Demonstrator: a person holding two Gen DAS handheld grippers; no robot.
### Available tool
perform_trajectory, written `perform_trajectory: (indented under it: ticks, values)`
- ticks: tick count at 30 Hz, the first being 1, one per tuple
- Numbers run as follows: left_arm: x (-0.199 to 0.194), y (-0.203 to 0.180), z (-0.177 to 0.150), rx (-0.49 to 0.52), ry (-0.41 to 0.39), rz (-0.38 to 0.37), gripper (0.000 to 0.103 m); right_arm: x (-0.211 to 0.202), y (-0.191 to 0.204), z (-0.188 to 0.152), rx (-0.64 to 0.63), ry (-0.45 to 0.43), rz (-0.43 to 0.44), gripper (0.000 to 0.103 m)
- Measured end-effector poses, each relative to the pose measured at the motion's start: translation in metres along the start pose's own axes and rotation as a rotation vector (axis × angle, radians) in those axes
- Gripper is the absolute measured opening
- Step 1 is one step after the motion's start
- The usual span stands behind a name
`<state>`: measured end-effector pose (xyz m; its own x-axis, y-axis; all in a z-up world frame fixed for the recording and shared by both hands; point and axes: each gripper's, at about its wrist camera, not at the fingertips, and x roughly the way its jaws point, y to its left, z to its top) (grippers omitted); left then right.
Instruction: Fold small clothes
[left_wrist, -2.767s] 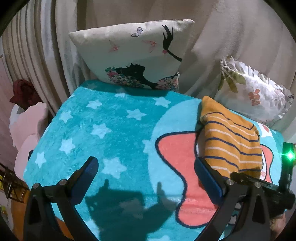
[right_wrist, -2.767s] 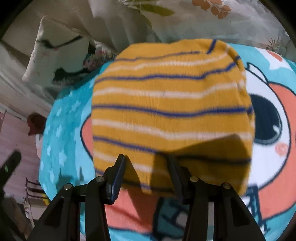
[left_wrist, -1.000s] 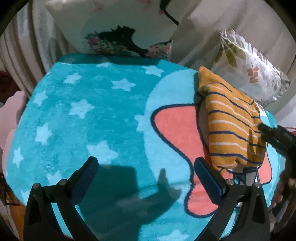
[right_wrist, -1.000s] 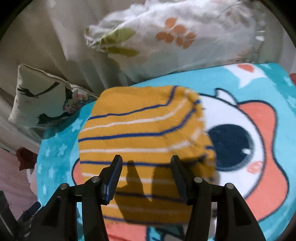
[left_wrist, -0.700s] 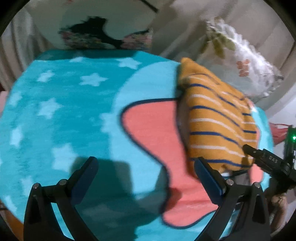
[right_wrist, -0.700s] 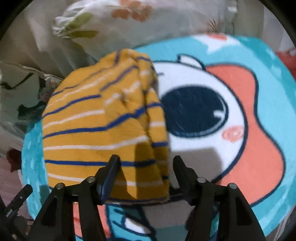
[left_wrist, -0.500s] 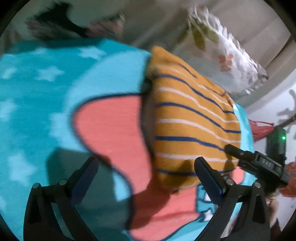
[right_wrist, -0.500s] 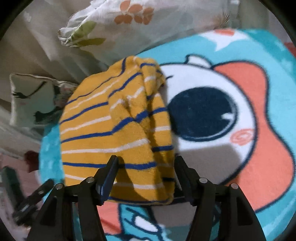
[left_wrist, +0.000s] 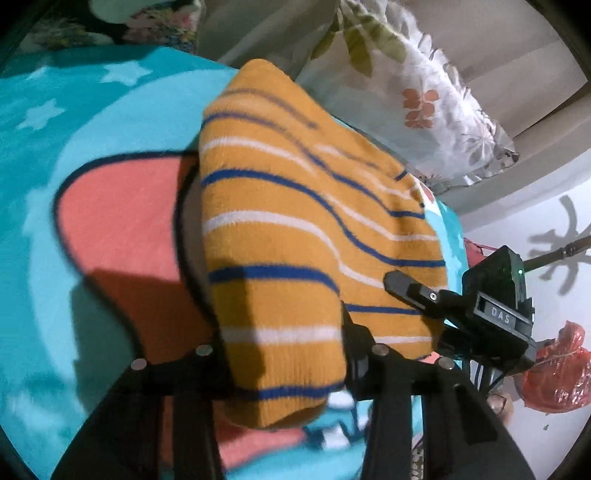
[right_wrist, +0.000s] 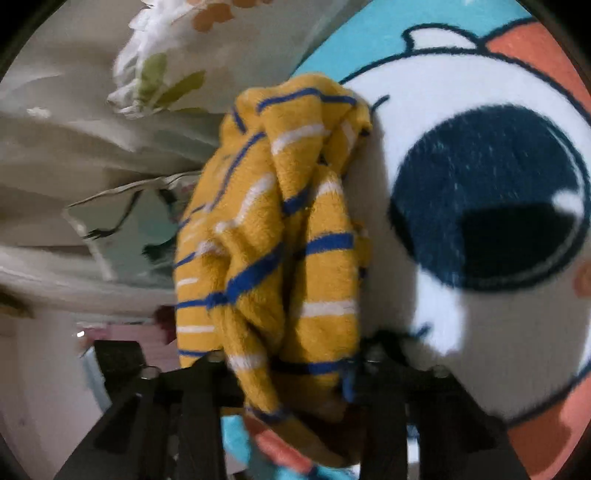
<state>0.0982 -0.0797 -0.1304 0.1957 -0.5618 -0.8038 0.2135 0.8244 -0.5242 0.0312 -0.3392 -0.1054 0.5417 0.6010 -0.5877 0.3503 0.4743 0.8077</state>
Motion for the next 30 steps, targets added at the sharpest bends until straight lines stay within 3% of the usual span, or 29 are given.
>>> perform_trajectory:
  ticks: [3, 4, 6, 10, 15, 17, 19, 20, 21, 25, 28, 30]
  values:
    - [0.003, 0.002, -0.018, 0.003, 0.007, 0.098, 0.055, -0.011, 0.01, -0.016, -0.051, 0.049, 0.009, 0.036]
    - [0.007, 0.004, -0.024, 0.013, 0.005, 0.152, 0.058, -0.008, 0.012, -0.022, -0.086, 0.07, -0.037, 0.039]
    - [0.002, 0.005, -0.031, 0.011, -0.02, 0.176, 0.062, -0.005, 0.012, -0.024, -0.143, 0.088, -0.122, 0.049]
    - [-0.033, -0.002, -0.042, 0.049, -0.124, 0.258, 0.062, -0.033, 0.029, -0.023, -0.215, 0.018, -0.171, 0.05]
    - [-0.075, -0.015, -0.046, 0.072, -0.265, 0.354, 0.074, -0.062, 0.061, 0.013, -0.329, -0.147, -0.258, 0.05]
    - [-0.084, -0.014, -0.044, 0.059, -0.296, 0.368, 0.075, -0.048, 0.065, 0.032, -0.334, -0.132, -0.286, 0.051]
    - [-0.09, -0.013, -0.043, 0.055, -0.31, 0.378, 0.075, -0.015, 0.055, 0.053, -0.306, -0.06, -0.352, 0.05]
    - [-0.092, -0.013, -0.043, 0.058, -0.312, 0.397, 0.075, -0.005, 0.046, 0.06, -0.271, -0.025, -0.347, 0.031]
    - [-0.094, -0.015, -0.044, 0.062, -0.316, 0.406, 0.075, 0.006, 0.038, 0.068, -0.22, 0.009, -0.266, 0.014]
    - [-0.106, -0.015, -0.053, 0.093, -0.357, 0.48, 0.076, -0.003, 0.06, 0.07, -0.296, -0.044, -0.223, 0.012]
    - [-0.113, -0.012, -0.055, 0.093, -0.381, 0.507, 0.078, -0.008, 0.066, 0.07, -0.367, -0.089, -0.332, 0.012]
    - [-0.12, -0.011, -0.055, 0.087, -0.404, 0.508, 0.082, 0.012, 0.06, 0.072, -0.383, -0.068, -0.445, 0.013]
